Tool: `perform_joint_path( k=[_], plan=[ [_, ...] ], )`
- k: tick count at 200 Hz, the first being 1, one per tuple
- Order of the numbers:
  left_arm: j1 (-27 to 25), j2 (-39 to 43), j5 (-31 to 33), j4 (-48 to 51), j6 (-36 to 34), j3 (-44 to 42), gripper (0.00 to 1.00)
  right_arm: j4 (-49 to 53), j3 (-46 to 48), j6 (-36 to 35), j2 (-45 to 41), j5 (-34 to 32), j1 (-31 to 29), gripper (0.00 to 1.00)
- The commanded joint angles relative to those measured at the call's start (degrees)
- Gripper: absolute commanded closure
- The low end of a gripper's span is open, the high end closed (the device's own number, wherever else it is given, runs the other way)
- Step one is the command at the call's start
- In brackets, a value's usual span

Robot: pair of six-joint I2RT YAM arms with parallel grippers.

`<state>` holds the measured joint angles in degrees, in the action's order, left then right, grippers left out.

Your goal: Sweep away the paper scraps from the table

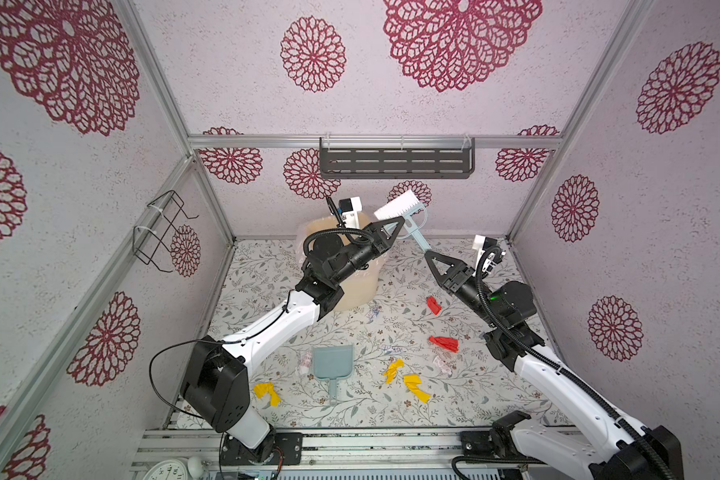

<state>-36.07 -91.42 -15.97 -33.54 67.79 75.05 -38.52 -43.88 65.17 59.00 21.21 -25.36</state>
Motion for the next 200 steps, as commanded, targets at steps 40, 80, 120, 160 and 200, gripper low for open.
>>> perform_joint_path(
  k=[40,80,120,160,200],
  plan=[
    [0.04,1.84,0.15,0.03,-0.69,-1.15,1.00,-3.30,-0.83,0.31,-1.85,-0.54,0.25,0.73],
    [0.04,2.19,-0.10,0.29,-0.56,-1.32,1.00,-3.30,-0.72,0.31,-1.86,-1.09,0.68,0.71],
    [0.02,2.23,-0.01,0.66,-0.78,-1.18,1.00,-3.09,-1.50,0.31,-1.17,-0.08,0.67,0.77],
    [0.04,1.94,-0.25,0.78,-0.73,-0.78,1.00,-2.69,-1.38,0.34,-1.26,0.39,0.71,0.95],
    [0.04,1.92,-0.49,1.47,-0.73,-0.69,0.95,-2.51,-1.51,0.31,-1.38,0.33,0.80,1.00]
  ],
)
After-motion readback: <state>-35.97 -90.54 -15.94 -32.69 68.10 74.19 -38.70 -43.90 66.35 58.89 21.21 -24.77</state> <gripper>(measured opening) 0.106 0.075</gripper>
